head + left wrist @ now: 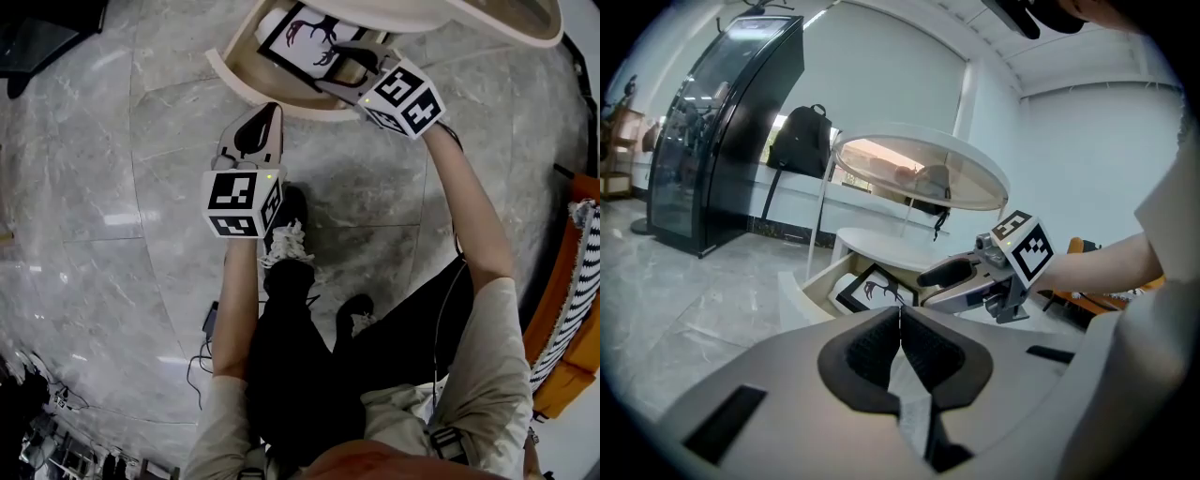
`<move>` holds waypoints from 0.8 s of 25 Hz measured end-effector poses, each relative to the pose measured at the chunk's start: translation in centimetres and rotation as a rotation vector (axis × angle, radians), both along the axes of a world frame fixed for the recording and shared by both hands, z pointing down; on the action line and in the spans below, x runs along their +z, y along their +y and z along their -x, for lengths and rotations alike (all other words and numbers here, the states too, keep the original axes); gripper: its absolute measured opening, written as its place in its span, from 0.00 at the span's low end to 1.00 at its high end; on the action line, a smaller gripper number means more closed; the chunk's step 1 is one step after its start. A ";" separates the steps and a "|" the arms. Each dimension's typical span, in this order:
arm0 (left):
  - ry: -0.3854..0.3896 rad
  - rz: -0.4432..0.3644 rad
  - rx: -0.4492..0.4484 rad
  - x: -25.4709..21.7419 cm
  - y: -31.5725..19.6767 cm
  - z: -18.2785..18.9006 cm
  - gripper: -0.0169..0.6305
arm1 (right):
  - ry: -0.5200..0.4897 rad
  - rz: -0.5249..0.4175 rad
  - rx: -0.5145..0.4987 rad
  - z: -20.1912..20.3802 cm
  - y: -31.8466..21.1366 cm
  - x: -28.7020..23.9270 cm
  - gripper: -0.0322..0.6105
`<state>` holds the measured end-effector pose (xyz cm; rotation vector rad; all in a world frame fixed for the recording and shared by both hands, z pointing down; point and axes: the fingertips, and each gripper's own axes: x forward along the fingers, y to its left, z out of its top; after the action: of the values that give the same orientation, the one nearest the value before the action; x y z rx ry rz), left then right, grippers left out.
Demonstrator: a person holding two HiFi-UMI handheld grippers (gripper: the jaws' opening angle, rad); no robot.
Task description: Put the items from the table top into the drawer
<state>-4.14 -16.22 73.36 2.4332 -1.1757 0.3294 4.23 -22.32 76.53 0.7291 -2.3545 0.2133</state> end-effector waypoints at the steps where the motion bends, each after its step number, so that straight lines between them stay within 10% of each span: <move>1: -0.002 0.000 0.001 0.0 0.0 -0.1 0.06 | -0.023 -0.009 0.033 -0.3 0.2 -0.2 0.49; 14: -0.005 0.003 0.040 -0.2 0.8 -1.7 0.06 | -0.112 -0.078 0.234 -3.3 1.7 -2.2 0.48; 20: -0.005 0.005 0.060 -0.1 1.1 -2.2 0.06 | -0.159 -0.090 0.318 -4.6 3.1 -2.2 0.28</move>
<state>-1.98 -15.09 73.22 2.4685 -1.1048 0.3559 8.86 -19.22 74.29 1.1703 -2.3981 0.3135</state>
